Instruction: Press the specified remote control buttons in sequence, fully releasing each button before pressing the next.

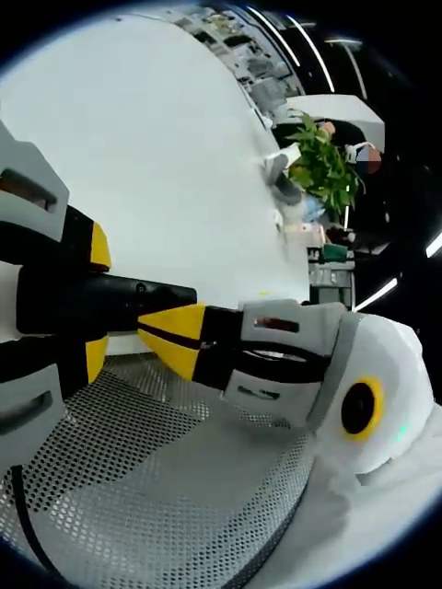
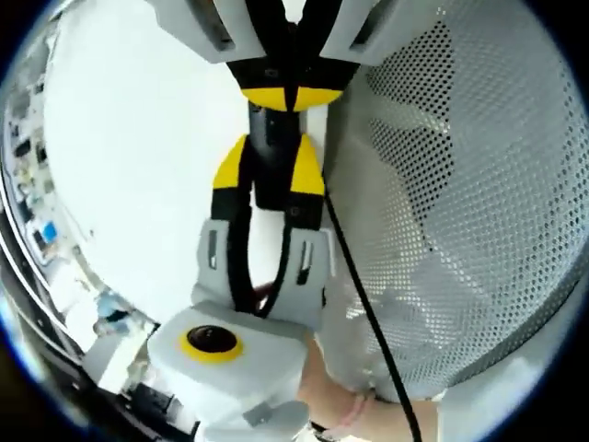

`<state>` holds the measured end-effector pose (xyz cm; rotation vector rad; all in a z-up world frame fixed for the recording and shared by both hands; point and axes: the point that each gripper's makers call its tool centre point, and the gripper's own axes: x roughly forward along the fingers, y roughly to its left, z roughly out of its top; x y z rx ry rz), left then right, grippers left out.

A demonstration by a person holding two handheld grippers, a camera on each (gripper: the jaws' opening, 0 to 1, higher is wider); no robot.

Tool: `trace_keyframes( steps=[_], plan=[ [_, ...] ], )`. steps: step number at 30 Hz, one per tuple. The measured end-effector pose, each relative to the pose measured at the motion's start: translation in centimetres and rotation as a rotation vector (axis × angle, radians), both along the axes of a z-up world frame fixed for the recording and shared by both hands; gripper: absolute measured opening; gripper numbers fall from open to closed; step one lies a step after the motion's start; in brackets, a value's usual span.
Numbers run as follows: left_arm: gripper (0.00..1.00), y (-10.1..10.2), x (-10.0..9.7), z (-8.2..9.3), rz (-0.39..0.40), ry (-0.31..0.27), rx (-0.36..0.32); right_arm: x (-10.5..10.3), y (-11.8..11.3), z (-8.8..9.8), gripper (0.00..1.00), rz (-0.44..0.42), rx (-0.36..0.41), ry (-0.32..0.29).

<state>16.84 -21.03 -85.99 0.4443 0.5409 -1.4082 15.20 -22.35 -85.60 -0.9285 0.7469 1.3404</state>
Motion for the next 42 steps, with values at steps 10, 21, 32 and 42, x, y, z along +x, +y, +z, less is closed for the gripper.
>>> trace_keyframes(
  steps=[10,21,32,42],
  plan=[
    [0.25,0.0,0.0,0.0,-0.003,0.000,-0.002,2.0,0.1,0.7,0.00,-0.130,0.078,0.041],
    [0.25,0.0,0.0,0.0,0.000,0.004,-0.006,1.3,0.4,0.3,0.00,-0.076,0.060,0.044],
    [0.25,0.0,0.0,0.0,0.002,0.010,-0.009,1.6,0.5,0.2,0.00,-0.060,0.041,0.087],
    [0.25,0.0,0.0,0.1,0.003,0.010,-0.009,1.6,0.7,0.1,0.00,-0.034,-0.047,0.137]
  ],
)
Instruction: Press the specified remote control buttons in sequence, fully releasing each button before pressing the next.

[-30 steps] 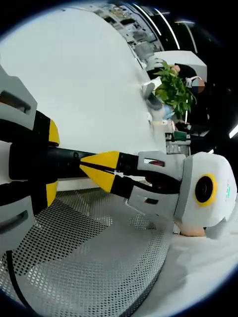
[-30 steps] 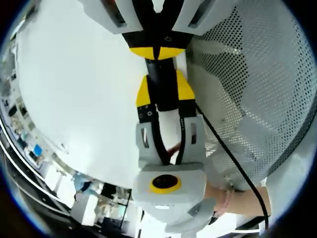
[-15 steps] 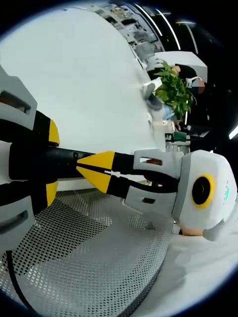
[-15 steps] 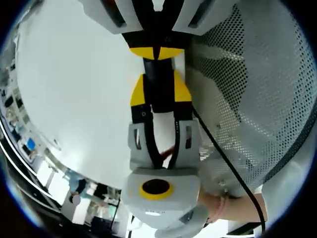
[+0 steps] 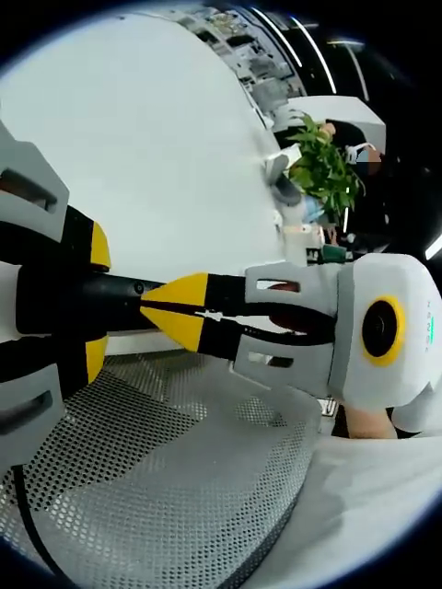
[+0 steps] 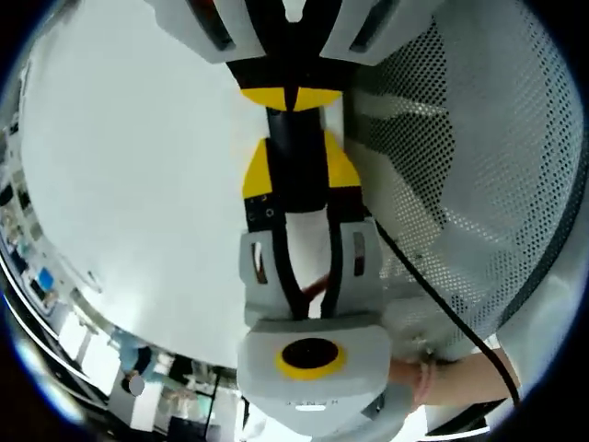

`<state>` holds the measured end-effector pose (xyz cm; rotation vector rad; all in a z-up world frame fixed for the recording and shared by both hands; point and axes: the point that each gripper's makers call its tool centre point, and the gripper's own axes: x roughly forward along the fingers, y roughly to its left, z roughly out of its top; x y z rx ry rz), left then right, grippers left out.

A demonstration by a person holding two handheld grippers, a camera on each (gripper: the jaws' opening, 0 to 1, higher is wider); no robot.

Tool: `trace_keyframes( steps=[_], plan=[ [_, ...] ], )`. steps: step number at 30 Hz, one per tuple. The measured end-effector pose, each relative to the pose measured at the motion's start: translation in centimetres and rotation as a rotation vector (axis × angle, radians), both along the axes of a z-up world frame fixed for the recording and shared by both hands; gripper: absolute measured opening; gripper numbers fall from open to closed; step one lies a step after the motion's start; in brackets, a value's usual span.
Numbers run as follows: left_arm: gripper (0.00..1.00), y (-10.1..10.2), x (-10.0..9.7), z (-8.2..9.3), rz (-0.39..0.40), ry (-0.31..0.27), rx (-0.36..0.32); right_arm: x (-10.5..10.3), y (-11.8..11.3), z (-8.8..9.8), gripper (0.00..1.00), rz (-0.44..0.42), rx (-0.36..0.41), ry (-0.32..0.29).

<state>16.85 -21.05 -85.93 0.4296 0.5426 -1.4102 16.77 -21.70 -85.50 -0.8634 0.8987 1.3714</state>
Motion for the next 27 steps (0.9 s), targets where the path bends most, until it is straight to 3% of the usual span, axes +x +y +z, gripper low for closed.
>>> trace_keyframes(
  steps=[6,14,15,19,21,27],
  plan=[
    [0.25,0.0,0.0,0.0,0.000,-0.002,0.002,0.1,0.0,-0.1,0.00,0.035,-0.051,0.031],
    [0.25,0.0,0.0,0.0,-0.002,-0.006,0.004,0.0,-0.2,0.1,0.00,-0.043,0.035,0.124],
    [0.25,0.0,0.0,0.0,-0.001,-0.006,0.004,0.0,-0.2,0.2,0.00,-0.060,0.061,0.159],
    [0.25,0.0,0.0,0.0,-0.002,-0.007,0.005,0.3,-0.1,0.2,0.00,-0.039,0.064,0.190],
    [0.25,0.0,0.0,0.0,-0.003,-0.009,0.006,1.1,-0.1,0.1,0.00,-0.020,0.040,0.142],
    [0.25,0.0,0.0,-0.1,-0.002,-0.009,0.006,1.0,0.0,0.0,0.00,0.006,0.016,0.163]
  ],
)
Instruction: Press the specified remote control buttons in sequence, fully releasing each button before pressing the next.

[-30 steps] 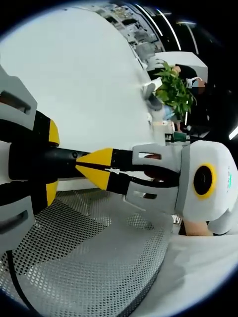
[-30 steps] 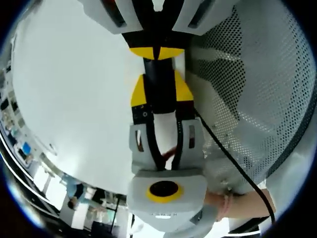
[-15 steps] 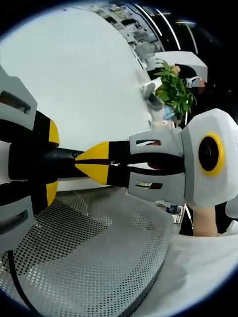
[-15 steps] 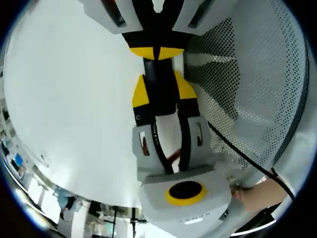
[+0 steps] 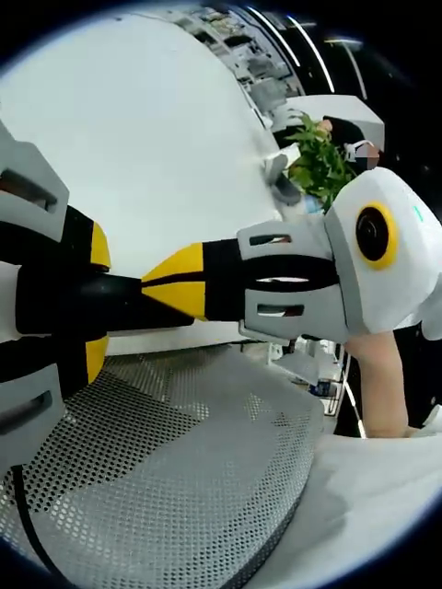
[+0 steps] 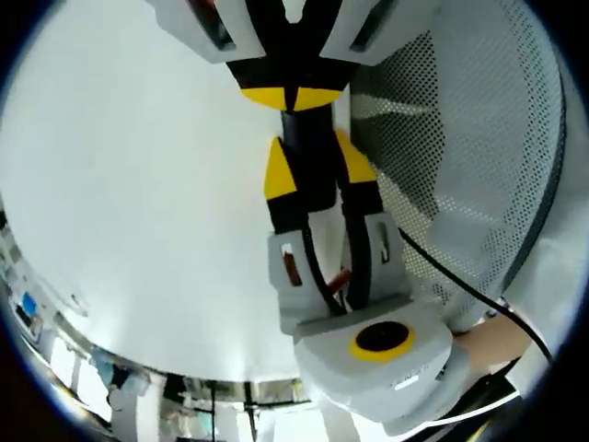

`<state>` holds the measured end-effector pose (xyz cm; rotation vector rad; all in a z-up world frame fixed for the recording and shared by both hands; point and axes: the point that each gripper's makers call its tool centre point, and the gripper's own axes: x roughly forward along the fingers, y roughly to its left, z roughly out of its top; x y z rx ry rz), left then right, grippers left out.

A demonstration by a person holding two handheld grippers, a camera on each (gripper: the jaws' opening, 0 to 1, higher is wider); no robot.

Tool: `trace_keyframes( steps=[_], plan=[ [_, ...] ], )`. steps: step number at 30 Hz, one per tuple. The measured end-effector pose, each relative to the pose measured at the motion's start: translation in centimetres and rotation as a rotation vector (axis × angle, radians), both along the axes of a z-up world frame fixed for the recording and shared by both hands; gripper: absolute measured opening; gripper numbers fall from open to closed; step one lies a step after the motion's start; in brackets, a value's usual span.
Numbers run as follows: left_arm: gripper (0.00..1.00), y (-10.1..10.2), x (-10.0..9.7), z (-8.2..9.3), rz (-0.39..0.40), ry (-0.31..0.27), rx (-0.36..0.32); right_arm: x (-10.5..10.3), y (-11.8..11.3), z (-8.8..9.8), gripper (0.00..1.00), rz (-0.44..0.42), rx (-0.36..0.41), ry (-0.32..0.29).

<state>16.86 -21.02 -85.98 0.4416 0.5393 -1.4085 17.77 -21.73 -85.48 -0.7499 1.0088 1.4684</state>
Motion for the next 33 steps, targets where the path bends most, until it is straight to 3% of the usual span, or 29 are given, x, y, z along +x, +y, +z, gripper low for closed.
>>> trace_keyframes(
  steps=[5,11,15,20,27,33],
  plan=[
    [0.25,-0.01,-0.01,0.01,-0.001,0.000,0.001,0.03,0.05,-0.06,0.00,0.019,-0.007,-0.003],
    [0.25,-0.01,-0.01,0.06,-0.001,-0.001,0.002,0.32,0.18,-0.32,0.00,-0.047,-0.045,0.079],
    [0.25,-0.01,-0.01,0.05,-0.002,-0.001,0.002,0.23,0.26,-0.43,0.00,-0.028,-0.115,0.121],
    [0.25,-0.01,-0.01,0.05,-0.001,-0.001,0.001,0.30,0.31,-0.55,0.00,-0.070,-0.188,0.191],
    [0.25,-0.01,-0.01,0.04,0.000,0.000,-0.001,0.08,0.19,-0.53,0.00,-0.045,-0.210,0.167],
    [0.25,-0.02,-0.01,0.05,0.001,0.001,-0.002,0.17,0.13,-0.45,0.00,-0.058,-0.122,0.069]
  ],
)
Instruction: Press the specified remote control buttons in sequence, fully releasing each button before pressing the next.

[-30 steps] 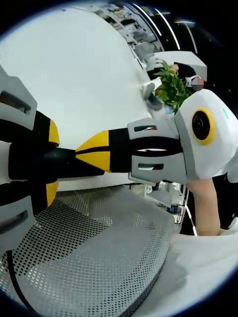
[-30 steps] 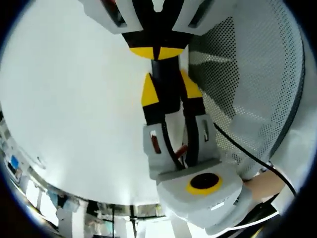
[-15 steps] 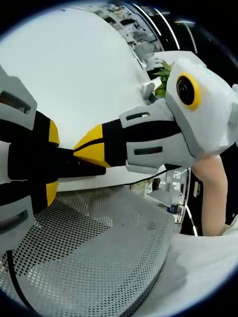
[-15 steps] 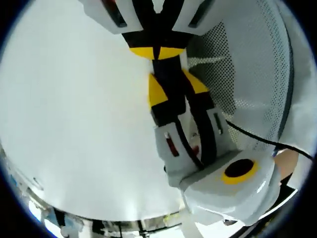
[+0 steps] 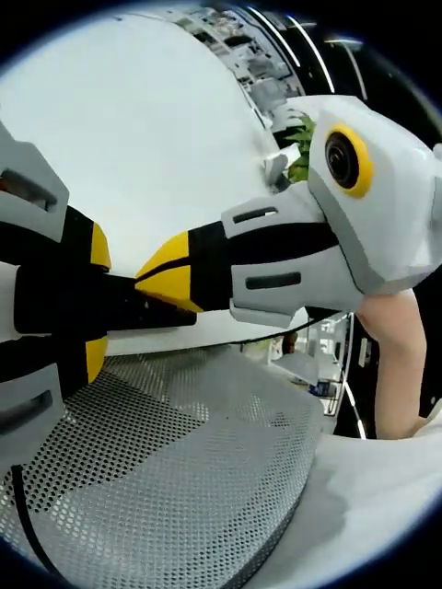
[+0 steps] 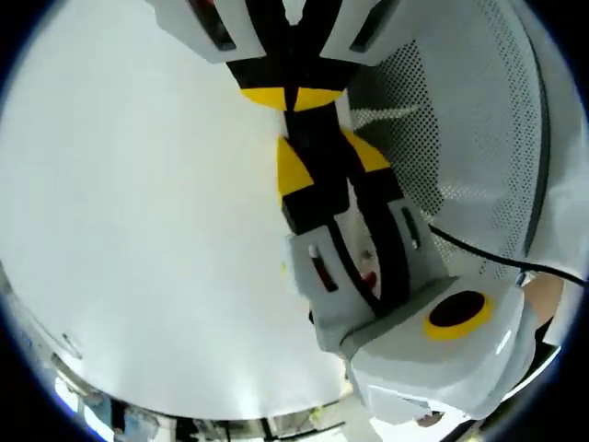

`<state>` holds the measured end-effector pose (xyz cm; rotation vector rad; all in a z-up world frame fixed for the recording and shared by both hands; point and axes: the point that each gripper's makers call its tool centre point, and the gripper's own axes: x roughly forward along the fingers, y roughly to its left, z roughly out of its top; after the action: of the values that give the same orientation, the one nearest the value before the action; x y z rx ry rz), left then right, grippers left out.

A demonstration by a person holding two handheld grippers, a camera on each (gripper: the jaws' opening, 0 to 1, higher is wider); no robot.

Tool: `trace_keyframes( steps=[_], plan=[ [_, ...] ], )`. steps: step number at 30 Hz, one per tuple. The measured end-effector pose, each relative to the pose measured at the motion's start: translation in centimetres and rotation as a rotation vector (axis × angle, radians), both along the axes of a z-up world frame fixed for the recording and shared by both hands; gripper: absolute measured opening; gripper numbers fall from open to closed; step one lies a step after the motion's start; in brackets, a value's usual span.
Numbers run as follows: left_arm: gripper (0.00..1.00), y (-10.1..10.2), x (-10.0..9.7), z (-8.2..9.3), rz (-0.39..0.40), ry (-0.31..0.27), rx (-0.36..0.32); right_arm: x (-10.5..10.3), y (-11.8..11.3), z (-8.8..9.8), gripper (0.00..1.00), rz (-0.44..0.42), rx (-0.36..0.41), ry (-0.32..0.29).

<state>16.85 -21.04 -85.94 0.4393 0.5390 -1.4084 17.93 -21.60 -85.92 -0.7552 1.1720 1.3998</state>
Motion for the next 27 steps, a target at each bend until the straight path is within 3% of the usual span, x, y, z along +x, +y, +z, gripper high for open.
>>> trace_keyframes(
  steps=[9,17,20,27],
  plan=[
    [0.25,0.0,0.0,0.0,0.002,0.002,-0.002,-0.1,0.2,0.4,0.00,0.017,0.191,-0.262],
    [0.25,0.0,0.0,0.0,0.001,0.002,-0.004,-1.2,0.4,0.8,0.00,0.030,0.224,-0.265],
    [0.25,0.0,0.0,0.0,0.001,0.001,-0.003,-1.6,0.9,0.7,0.00,0.029,0.231,-0.236],
    [0.25,0.0,0.0,0.0,0.000,0.000,-0.002,-1.4,0.9,0.7,0.00,0.046,0.220,-0.256]
  ],
)
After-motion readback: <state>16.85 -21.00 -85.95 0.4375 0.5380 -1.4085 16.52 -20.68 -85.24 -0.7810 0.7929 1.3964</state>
